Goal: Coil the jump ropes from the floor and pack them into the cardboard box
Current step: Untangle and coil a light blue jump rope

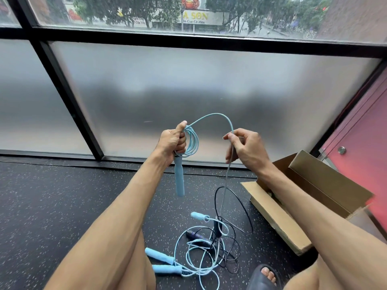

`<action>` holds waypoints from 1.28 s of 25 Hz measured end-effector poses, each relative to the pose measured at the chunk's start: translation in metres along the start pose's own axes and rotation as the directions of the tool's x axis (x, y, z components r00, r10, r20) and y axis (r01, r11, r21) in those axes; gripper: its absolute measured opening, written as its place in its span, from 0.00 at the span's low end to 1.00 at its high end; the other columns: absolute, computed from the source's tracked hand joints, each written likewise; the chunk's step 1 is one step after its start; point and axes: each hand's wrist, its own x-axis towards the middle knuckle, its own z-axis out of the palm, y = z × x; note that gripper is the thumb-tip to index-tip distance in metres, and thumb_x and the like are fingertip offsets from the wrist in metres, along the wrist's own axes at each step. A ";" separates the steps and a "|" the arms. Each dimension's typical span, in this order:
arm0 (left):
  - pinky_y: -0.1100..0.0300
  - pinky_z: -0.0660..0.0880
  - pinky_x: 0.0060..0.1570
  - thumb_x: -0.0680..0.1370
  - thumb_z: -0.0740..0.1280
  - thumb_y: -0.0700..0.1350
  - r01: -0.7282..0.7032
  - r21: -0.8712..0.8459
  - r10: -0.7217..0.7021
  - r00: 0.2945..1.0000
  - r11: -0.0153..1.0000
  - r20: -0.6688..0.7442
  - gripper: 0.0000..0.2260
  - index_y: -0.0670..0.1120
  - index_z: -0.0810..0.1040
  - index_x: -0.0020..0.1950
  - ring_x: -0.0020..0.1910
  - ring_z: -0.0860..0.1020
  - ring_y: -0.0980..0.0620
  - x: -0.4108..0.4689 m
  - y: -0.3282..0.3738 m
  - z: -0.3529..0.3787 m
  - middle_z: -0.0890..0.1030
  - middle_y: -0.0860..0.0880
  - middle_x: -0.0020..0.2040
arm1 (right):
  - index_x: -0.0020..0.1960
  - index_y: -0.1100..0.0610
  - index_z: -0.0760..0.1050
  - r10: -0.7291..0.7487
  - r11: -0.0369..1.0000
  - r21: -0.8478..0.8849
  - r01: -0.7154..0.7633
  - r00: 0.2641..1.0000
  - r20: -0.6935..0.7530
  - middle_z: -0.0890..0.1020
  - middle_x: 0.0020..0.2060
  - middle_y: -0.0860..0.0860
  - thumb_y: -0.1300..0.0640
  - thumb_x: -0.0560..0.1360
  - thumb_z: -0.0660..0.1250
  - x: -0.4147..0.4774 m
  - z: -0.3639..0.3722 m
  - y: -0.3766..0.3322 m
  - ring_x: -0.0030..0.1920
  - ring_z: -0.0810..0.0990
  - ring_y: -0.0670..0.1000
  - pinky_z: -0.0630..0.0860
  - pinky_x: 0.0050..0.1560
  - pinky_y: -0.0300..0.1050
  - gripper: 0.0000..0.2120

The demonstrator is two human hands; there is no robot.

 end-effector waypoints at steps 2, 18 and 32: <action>0.64 0.53 0.23 0.81 0.66 0.52 0.004 -0.008 -0.004 1.000 1.000 -0.007 0.23 0.50 0.59 0.30 0.19 0.55 0.55 0.000 0.000 0.000 0.57 0.53 0.22 | 0.49 0.65 0.77 0.022 0.995 -0.103 -0.018 0.999 0.036 0.84 0.31 0.59 0.62 0.82 0.61 -0.001 0.001 0.007 0.31 0.84 0.59 0.83 0.33 0.52 0.09; 0.63 0.55 0.23 0.80 0.65 0.56 0.051 0.140 -0.060 0.996 0.989 0.060 0.21 0.49 0.64 0.32 0.20 0.55 0.54 -0.004 0.001 0.003 0.58 0.52 0.23 | 0.44 0.63 0.78 -0.121 0.983 -0.155 0.095 0.978 -0.168 0.83 0.30 0.55 0.58 0.79 0.67 -0.004 -0.004 0.000 0.28 0.82 0.53 0.82 0.31 0.51 0.08; 0.63 0.55 0.22 0.83 0.59 0.56 0.142 0.039 -0.147 0.968 0.989 0.204 0.22 0.48 0.63 0.32 0.18 0.54 0.55 -0.007 -0.001 0.003 0.56 0.53 0.21 | 0.52 0.62 0.69 0.075 0.976 -0.185 -0.115 0.974 -0.214 0.81 0.30 0.60 0.59 0.83 0.57 0.003 -0.008 0.025 0.28 0.80 0.61 0.80 0.29 0.59 0.06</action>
